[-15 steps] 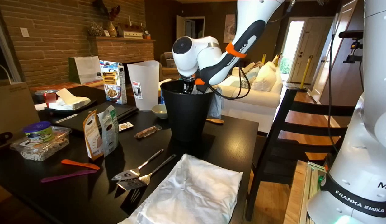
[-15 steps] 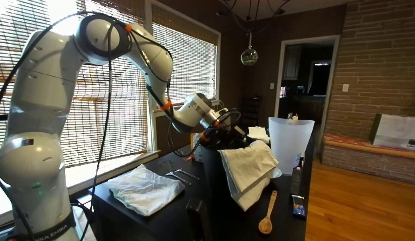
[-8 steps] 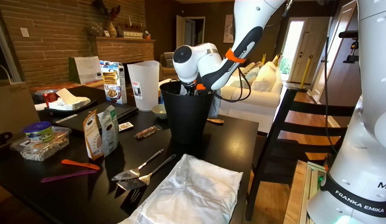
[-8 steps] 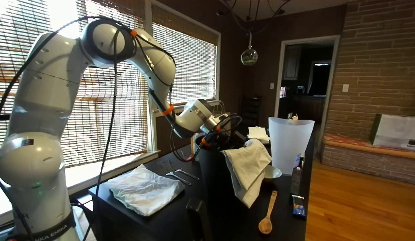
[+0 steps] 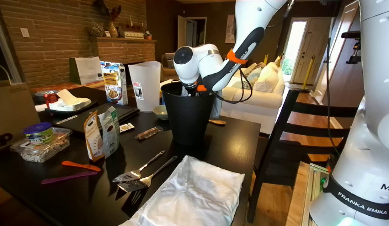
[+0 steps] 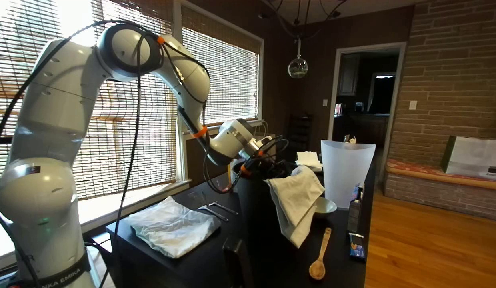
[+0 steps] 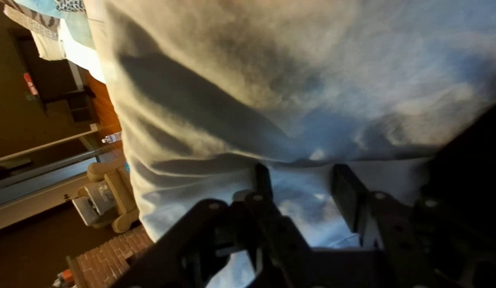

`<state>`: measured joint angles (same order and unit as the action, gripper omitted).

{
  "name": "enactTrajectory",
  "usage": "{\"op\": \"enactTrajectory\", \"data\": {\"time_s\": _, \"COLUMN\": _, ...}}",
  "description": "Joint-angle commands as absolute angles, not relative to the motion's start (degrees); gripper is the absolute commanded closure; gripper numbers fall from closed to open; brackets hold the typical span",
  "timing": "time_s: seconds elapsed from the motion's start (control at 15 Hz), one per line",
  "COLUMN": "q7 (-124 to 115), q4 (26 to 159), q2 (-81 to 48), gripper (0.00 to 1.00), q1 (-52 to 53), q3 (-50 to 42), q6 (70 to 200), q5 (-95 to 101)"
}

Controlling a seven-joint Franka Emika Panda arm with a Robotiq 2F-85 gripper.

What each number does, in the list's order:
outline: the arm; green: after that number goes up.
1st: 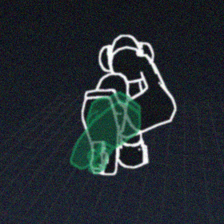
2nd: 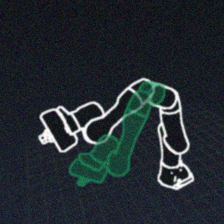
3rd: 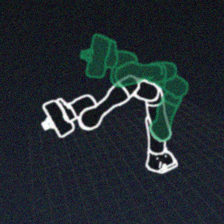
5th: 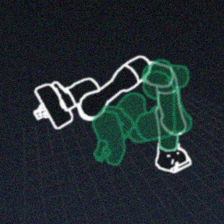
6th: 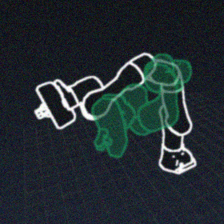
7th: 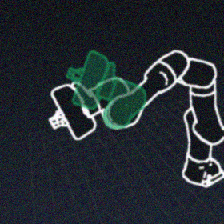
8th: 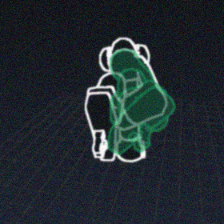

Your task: Remove the white cloth from the bin and put it on the table.

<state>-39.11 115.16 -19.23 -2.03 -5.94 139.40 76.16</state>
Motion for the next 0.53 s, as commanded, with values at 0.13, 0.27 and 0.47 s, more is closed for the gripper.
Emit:
{"op": "enactTrajectory", "data": {"time_s": 0.13, "q7": -40.05, "q4": 114.21, "q2": -18.43, "gripper": 0.98, "q1": -2.49, "q3": -5.36, "q6": 140.24, "q5": 76.83}}
{"op": "enactTrajectory", "data": {"time_s": 0.27, "q7": -39.48, "q4": 113.72, "q2": -17.98, "gripper": 1.00, "q1": -2.64, "q3": -5.21, "q6": 140.20, "q5": 75.95}}
{"op": "enactTrajectory", "data": {"time_s": 0.47, "q7": -38.17, "q4": 112.72, "q2": -17.00, "gripper": 1.00, "q1": -3.01, "q3": -5.03, "q6": 140.13, "q5": 73.42}}
